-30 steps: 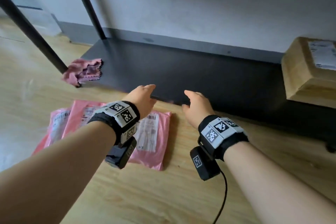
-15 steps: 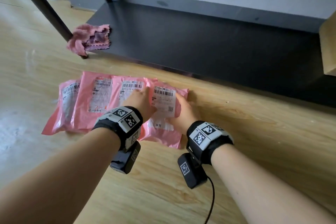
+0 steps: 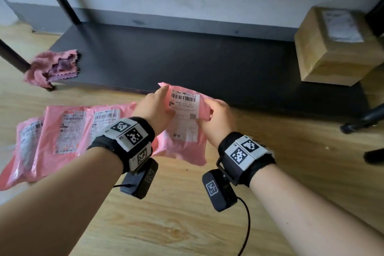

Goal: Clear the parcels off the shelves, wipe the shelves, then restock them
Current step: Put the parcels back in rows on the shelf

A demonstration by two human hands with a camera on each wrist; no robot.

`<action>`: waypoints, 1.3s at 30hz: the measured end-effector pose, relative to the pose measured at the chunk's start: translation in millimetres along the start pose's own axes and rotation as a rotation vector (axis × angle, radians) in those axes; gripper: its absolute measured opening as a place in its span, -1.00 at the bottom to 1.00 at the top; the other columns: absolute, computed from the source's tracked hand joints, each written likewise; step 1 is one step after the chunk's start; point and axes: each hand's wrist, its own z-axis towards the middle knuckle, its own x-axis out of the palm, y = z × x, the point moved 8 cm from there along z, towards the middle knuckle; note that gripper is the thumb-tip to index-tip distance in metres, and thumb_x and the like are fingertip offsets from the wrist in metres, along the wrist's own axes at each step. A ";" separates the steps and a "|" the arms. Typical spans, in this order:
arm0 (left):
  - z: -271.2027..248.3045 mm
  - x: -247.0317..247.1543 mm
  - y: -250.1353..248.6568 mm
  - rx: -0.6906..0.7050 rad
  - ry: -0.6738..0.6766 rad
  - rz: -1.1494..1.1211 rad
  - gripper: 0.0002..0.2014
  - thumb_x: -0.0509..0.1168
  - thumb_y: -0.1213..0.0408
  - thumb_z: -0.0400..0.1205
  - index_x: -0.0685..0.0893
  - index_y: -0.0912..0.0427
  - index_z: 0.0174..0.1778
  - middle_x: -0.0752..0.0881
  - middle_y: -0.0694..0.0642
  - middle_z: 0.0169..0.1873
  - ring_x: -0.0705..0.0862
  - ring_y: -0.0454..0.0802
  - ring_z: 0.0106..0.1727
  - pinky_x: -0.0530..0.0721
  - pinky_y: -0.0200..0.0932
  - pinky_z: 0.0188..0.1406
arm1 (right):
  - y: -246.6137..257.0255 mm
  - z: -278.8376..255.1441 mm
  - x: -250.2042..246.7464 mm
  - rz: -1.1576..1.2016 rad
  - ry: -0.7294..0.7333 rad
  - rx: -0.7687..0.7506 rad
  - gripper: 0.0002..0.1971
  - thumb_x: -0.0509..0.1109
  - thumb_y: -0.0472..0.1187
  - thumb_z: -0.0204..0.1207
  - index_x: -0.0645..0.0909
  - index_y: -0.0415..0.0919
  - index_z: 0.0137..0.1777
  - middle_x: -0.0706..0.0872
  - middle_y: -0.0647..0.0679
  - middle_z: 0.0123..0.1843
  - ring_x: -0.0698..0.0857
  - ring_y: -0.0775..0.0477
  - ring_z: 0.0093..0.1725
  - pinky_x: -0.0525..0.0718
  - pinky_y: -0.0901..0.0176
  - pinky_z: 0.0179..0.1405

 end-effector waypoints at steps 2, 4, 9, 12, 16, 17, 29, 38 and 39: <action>14.0 2.3 -28.7 0.035 0.004 -0.022 -0.32 0.26 0.28 0.62 0.13 0.06 0.64 0.47 0.16 0.46 0.48 0.16 0.42 0.45 -0.11 0.28 | -11.8 10.5 -28.0 -0.056 -0.036 0.009 -0.65 0.28 -0.24 0.56 0.59 -0.27 0.33 0.55 -0.15 0.37 0.53 -0.11 0.37 0.45 0.28 0.24; 23.0 2.8 -54.3 0.067 -0.010 -0.092 -0.37 0.27 0.30 0.61 0.23 -0.01 0.61 0.52 0.11 0.43 0.52 0.12 0.38 0.45 -0.21 0.23 | -18.0 16.8 -51.2 -0.110 -0.064 -0.036 -0.65 0.24 -0.18 0.56 0.63 -0.39 0.22 0.59 -0.21 0.33 0.54 -0.15 0.35 0.40 0.28 0.20; 31.2 -5.4 -99.0 0.177 -0.102 -0.112 -0.65 0.27 0.33 0.59 0.66 -0.01 0.29 0.69 -0.01 0.25 0.61 -0.02 0.26 0.36 -0.42 0.10 | -29.3 27.2 -92.4 -0.010 -0.167 -0.080 -0.68 0.33 -0.37 0.52 0.66 -0.33 0.26 0.60 -0.13 0.36 0.59 -0.06 0.32 0.44 0.31 0.37; 36.5 -17.0 -119.3 0.205 -0.156 -0.132 -0.73 0.27 0.32 0.61 0.74 0.07 0.18 0.74 0.02 0.16 0.64 -0.03 0.21 0.33 -0.48 0.00 | -29.6 31.9 -110.2 0.083 -0.187 -0.124 -0.74 0.36 -0.45 0.46 0.76 -0.28 0.09 0.73 -0.10 0.16 0.71 -0.05 0.12 0.63 0.15 0.22; 36.9 -25.9 -142.8 0.257 -0.226 -0.088 -0.69 0.22 0.43 0.58 0.76 0.14 0.15 0.75 0.13 0.07 0.65 0.10 0.13 0.47 -0.30 0.03 | -26.6 34.3 -140.1 0.099 -0.278 -0.183 -0.72 0.32 -0.49 0.47 0.78 -0.25 0.05 0.75 -0.07 0.10 0.70 -0.01 0.12 0.65 0.17 0.21; 38.3 -23.1 -148.1 0.276 -0.220 -0.058 -0.72 0.22 0.43 0.57 0.77 0.20 0.11 0.74 0.18 0.07 0.64 0.16 0.13 0.51 -0.22 0.05 | -27.3 37.1 -144.9 0.080 -0.307 -0.193 -0.72 0.31 -0.50 0.48 0.77 -0.27 0.06 0.75 -0.09 0.13 0.69 -0.02 0.16 0.63 0.15 0.25; 59.7 88.4 -157.0 0.312 0.194 0.281 -0.40 0.24 0.34 0.64 0.20 0.21 0.60 0.23 0.13 0.57 0.34 0.10 0.53 0.37 -0.03 0.52 | -75.3 58.2 -99.6 -0.496 0.050 -0.128 -0.49 0.16 -0.36 0.58 0.35 -0.05 0.52 0.03 -0.04 0.68 -0.08 -0.11 0.66 0.06 -0.02 0.62; 110.8 94.3 -185.3 0.349 0.130 0.288 -0.36 0.20 0.29 0.67 0.08 0.10 0.65 -0.08 0.08 0.67 -0.03 0.08 0.67 0.14 0.02 0.63 | -104.1 111.7 -121.8 -0.640 0.116 -0.034 -0.44 0.10 -0.24 0.65 0.07 0.00 0.62 -0.20 -0.10 0.70 -0.28 -0.11 0.66 -0.17 -0.11 0.62; 116.6 91.4 -191.0 0.351 0.108 0.292 -0.39 0.20 0.27 0.67 0.12 0.08 0.63 -0.08 0.09 0.67 -0.04 0.09 0.67 0.17 0.07 0.62 | -106.8 122.4 -126.7 -0.650 0.116 -0.016 -0.37 0.13 -0.33 0.59 0.06 -0.02 0.63 -0.20 -0.11 0.70 -0.28 -0.13 0.66 -0.15 -0.12 0.63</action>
